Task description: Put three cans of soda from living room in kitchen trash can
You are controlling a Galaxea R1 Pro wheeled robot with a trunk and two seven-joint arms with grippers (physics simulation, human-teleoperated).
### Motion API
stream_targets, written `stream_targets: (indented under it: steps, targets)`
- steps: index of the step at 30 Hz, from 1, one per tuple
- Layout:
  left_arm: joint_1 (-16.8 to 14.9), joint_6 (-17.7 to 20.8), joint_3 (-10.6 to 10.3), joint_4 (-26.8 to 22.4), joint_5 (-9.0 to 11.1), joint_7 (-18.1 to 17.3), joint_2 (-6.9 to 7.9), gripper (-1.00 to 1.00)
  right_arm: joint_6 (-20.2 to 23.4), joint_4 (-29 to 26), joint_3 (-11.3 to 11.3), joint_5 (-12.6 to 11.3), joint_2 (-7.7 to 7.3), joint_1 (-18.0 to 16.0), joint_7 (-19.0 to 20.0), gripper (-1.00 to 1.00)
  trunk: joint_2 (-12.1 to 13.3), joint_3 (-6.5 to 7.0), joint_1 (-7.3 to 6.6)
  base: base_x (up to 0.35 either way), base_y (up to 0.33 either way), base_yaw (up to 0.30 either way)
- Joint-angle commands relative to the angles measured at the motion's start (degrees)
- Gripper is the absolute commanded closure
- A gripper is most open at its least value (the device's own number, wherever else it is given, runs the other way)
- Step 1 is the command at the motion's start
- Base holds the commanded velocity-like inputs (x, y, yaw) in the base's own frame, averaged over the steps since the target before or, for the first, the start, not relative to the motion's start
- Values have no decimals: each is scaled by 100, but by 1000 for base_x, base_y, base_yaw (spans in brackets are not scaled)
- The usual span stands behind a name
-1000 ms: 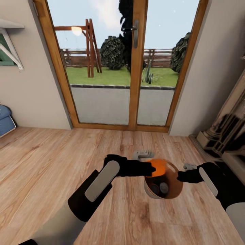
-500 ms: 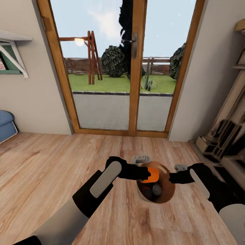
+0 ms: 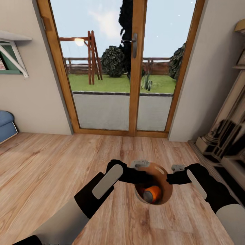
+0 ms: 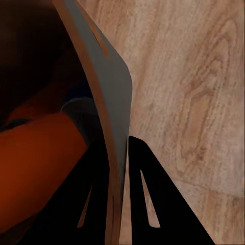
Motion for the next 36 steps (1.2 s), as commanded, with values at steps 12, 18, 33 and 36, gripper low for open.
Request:
stream_targets:
  steps: [12, 18, 33, 36]
  targets:
    - [812, -695, 1721, -1935, 34, 362, 762, -100, 25, 866, -87, -260, -11, -235, 47, 100, -1, 1, -1, 0, 0, -145]
    - [2029, -823, 2575, -1937, 29, 1133, 931, -100, 25, 2831, -102, -266, -24, -1192, 54, 100, -1, 1, -1, 0, 0, -286]
    - [3014, -1192, 3302, -1230, -444, 781, 1267, -100, 25, 3543, -131, -284, 21, -1470, 56, 100, -11, -177, 20, 0, 0, -32]
    - [3014, -1193, 3304, -1224, -436, 768, 1266, -100, 25, 3544, -128, -285, 25, -1470, 56, 100, -11, -177, 20, 0, 0, 0]
